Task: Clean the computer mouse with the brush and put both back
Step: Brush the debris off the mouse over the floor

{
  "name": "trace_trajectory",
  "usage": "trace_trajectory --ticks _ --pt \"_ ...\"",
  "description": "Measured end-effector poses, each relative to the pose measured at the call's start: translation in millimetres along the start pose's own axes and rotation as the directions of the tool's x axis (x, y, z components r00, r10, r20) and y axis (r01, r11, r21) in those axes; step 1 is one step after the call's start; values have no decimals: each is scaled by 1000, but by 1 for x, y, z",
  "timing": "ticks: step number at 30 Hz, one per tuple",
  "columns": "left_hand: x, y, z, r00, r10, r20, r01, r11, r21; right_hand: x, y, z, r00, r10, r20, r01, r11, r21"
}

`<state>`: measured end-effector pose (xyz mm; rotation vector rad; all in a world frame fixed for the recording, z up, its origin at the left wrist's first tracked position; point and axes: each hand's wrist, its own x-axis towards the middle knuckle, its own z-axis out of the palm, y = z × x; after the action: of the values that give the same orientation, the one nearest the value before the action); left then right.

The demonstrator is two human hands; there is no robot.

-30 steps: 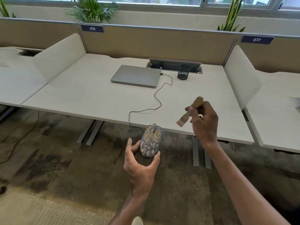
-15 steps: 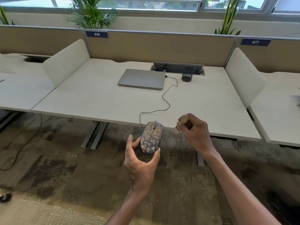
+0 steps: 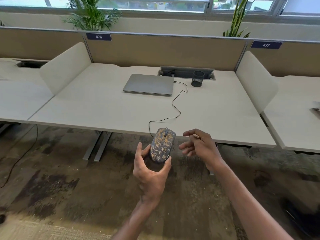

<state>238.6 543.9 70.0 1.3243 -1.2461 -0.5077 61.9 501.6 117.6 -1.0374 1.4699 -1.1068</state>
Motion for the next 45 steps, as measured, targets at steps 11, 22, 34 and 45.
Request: trace_trajectory --ticks 11,22,34,45 --pt "-7 8 15 1000 -13 21 14 1000 -24 6 10 -6 991 46 123 -91 915 394" --pt "-13 9 20 999 15 49 -15 1000 -10 11 9 -2 966 104 237 -213 838 502" --pt "8 -4 2 916 -123 382 235 936 -261 24 11 -10 962 144 234 -252 800 545" --pt "42 -5 -8 655 -155 740 466 853 -234 27 11 -10 949 161 271 -283 815 506"
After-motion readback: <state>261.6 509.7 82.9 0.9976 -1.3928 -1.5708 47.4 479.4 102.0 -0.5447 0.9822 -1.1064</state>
